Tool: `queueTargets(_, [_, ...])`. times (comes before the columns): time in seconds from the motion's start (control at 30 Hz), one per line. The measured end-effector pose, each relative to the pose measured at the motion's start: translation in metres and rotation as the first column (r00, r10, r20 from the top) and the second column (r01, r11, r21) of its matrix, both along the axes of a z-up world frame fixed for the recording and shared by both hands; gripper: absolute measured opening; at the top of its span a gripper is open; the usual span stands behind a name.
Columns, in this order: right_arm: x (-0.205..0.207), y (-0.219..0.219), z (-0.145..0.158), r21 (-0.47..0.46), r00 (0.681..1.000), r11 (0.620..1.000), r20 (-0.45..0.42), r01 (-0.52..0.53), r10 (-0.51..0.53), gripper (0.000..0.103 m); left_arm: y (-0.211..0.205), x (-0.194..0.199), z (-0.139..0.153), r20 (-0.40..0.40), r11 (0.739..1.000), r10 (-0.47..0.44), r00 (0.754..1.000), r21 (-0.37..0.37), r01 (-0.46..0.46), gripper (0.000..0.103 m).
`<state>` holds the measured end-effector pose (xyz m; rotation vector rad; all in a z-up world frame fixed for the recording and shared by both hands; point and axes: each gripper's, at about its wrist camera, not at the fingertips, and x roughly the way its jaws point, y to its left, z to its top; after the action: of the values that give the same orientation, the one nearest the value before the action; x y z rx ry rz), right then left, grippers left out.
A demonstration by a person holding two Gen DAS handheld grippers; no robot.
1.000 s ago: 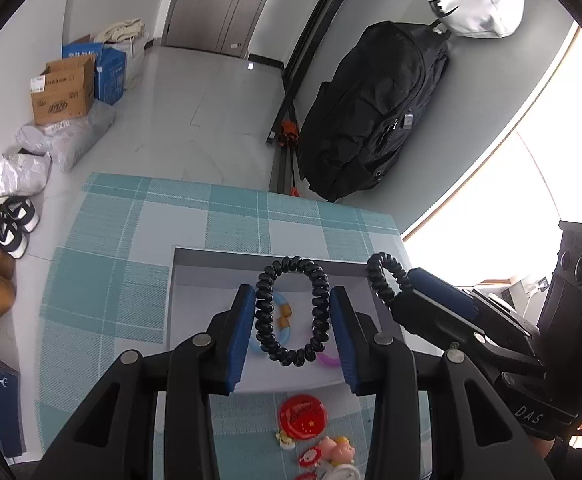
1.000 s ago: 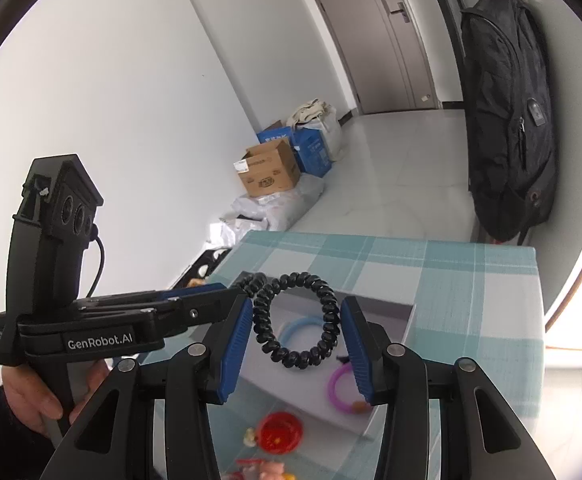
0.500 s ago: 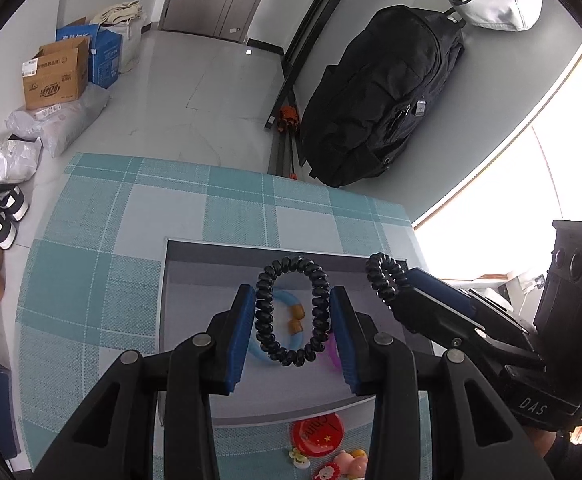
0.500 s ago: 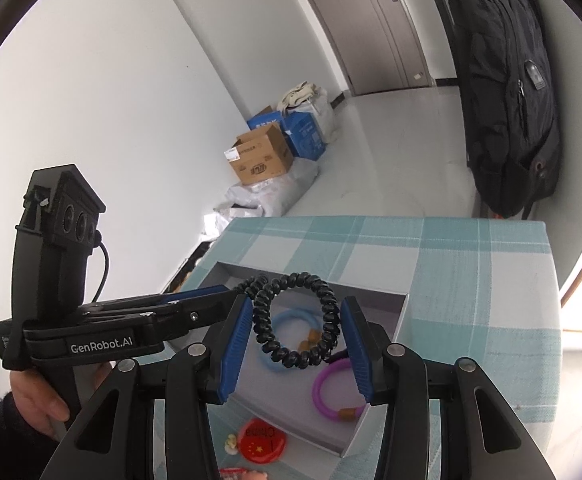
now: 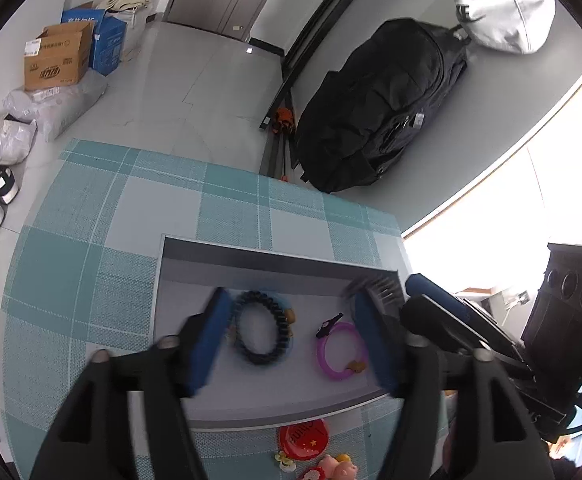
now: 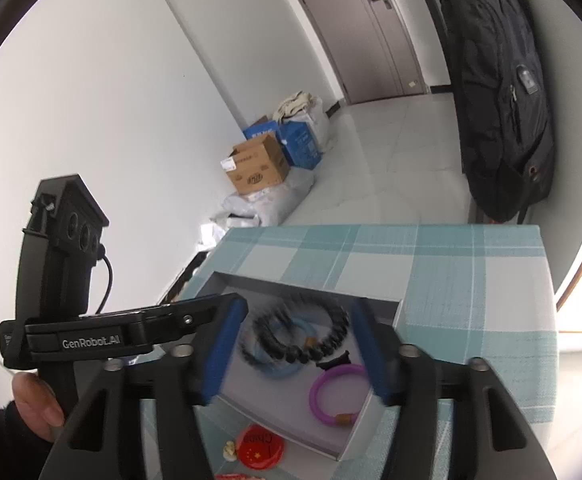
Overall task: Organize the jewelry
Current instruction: 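Lower both black hair ties into the grey box and open both tools, then withdraw both tools from the box toward the remaining trinkets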
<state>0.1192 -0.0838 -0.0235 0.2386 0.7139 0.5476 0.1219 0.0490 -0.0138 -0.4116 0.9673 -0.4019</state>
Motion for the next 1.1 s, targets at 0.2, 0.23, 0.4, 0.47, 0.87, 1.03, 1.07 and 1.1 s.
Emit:
queueTargets(0.2, [-0.007, -0.012, 0.006, 0.011, 0.998, 0.998, 0.035, 0.055, -0.055, 0.085, 0.004, -0.004, 0.005, 0.018, 1.000, 0.029, 0.999, 0.000, -0.029, 0.072])
queueTargets(0.23, [-0.006, -0.013, 0.006, 0.012, 0.998, 0.998, 0.030, 0.057, -0.057, 0.086, 0.005, -0.004, 0.004, 0.017, 0.999, 0.032, 0.999, 0.004, -0.032, 0.072])
queueTargets(0.4, [-0.010, -0.017, 0.007, 0.011, 0.997, 0.997, 0.027, 0.073, -0.073, 0.094, 0.000, -0.015, 0.009, 0.060, 0.997, 0.038, 0.997, 0.065, -0.042, 0.072])
queueTargets(0.47, [-0.015, -0.018, 0.009, 0.009, 0.996, 0.997, 0.045, 0.071, -0.071, 0.096, -0.002, -0.021, 0.012, 0.082, 0.995, 0.035, 0.996, 0.092, -0.043, 0.072])
queueTargets(0.87, [-0.047, -0.015, 0.016, -0.044, 0.993, 0.996, 0.094, 0.080, -0.075, 0.103, -0.007, -0.054, 0.025, 0.145, 0.968, 0.085, 0.986, 0.221, -0.116, 0.072])
queueTargets(1.03, [-0.061, -0.019, 0.017, -0.042, 0.993, 0.996, 0.086, 0.081, -0.077, 0.103, -0.009, -0.069, 0.036, 0.187, 0.958, 0.099, 0.977, 0.247, -0.144, 0.072])
queueTargets(1.07, [-0.064, -0.019, 0.017, -0.045, 0.993, 0.996, 0.086, 0.080, -0.076, 0.103, -0.010, -0.071, 0.038, 0.192, 0.957, 0.096, 0.977, 0.251, -0.144, 0.072])
queueTargets(1.1, [-0.068, -0.019, 0.017, -0.050, 0.993, 0.995, 0.087, 0.081, -0.077, 0.103, -0.012, -0.073, 0.040, 0.196, 0.956, 0.096, 0.976, 0.256, -0.145, 0.072])
